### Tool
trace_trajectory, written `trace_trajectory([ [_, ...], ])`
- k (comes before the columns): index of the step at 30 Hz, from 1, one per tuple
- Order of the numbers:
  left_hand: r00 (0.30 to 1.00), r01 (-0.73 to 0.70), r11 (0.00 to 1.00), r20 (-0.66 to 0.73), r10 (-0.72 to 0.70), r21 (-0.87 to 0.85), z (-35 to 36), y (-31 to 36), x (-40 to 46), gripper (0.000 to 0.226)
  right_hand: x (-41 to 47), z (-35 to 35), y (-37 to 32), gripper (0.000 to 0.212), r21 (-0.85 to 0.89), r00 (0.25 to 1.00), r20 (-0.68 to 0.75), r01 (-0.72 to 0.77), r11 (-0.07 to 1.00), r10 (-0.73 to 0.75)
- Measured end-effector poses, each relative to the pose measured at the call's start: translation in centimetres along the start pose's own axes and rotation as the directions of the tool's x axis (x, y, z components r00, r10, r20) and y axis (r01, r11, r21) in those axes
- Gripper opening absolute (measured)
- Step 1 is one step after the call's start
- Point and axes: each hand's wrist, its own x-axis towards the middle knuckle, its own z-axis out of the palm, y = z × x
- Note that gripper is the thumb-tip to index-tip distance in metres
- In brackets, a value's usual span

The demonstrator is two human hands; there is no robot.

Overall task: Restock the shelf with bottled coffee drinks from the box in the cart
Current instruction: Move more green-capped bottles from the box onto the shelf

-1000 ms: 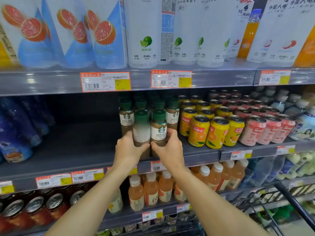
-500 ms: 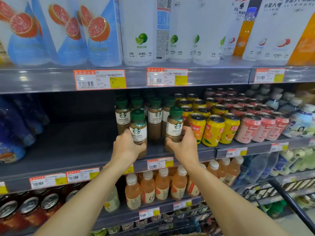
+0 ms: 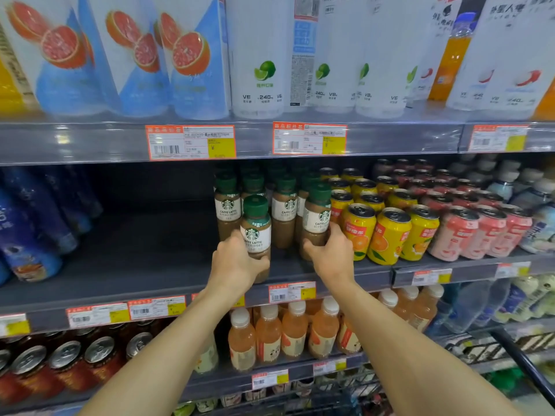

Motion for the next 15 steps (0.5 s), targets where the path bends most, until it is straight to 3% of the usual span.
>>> trace_trajectory([
  [15,1.0,0.027,0.999,-0.011,-0.027,0.022,0.3,0.0,0.2,0.046,2.3,1.7,-0.4,0.051,-0.072,0.999,0.029,-0.041,0.997,0.044],
])
